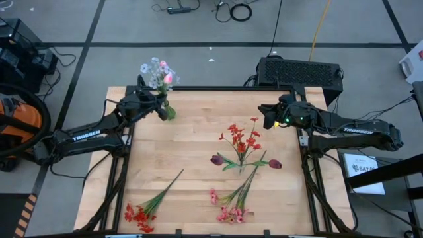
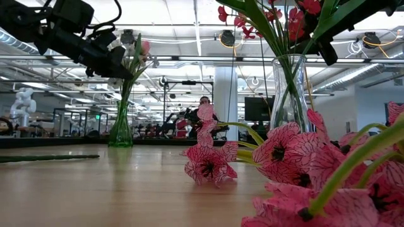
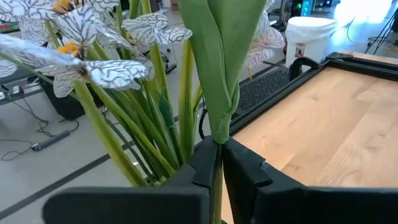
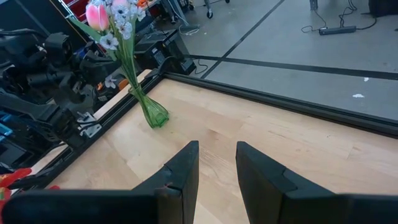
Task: Sort flowers into vase by color
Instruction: Put the pink flower into the green vase
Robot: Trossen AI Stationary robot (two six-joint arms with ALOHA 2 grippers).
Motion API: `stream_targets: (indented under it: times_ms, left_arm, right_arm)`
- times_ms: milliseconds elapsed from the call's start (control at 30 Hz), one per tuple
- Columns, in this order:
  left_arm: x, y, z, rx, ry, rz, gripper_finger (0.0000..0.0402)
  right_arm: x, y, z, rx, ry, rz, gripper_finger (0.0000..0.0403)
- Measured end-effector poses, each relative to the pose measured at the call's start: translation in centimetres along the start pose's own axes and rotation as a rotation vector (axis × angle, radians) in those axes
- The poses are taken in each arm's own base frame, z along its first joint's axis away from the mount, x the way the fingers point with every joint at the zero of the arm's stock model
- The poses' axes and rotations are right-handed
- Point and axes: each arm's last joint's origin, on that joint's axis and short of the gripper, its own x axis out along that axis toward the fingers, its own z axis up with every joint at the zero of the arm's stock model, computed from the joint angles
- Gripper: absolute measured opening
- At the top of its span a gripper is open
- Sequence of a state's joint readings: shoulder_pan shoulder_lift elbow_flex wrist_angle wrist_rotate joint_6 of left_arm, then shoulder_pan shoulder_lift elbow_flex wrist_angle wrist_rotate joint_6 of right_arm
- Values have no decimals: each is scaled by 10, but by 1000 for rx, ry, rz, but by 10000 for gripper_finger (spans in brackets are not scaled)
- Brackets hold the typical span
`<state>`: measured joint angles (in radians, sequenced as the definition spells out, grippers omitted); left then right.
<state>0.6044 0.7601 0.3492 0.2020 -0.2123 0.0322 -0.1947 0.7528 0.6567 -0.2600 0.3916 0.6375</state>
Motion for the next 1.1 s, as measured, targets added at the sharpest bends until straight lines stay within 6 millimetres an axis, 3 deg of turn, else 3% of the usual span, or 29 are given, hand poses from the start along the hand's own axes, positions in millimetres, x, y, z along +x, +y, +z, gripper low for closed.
stream_targets:
  times_ms: [367, 467, 900, 1100]
  left_arm:
    - [-1, -2, 0, 7, 1, -83, 126]
    - [-1, -2, 9, 3, 3, -84, 145]
    - [-22, -7, 56, 42, 80, -94, 150]
    - [-32, -17, 67, 60, 78, -148, 150]
  right_arm:
    - [0, 0, 0, -2, 1, 0, 98]
    - [0, 0, 0, -3, 2, -1, 98]
    - [0, -3, -4, -14, 36, -27, 98]
    - [0, -5, -7, -28, 65, -48, 98]
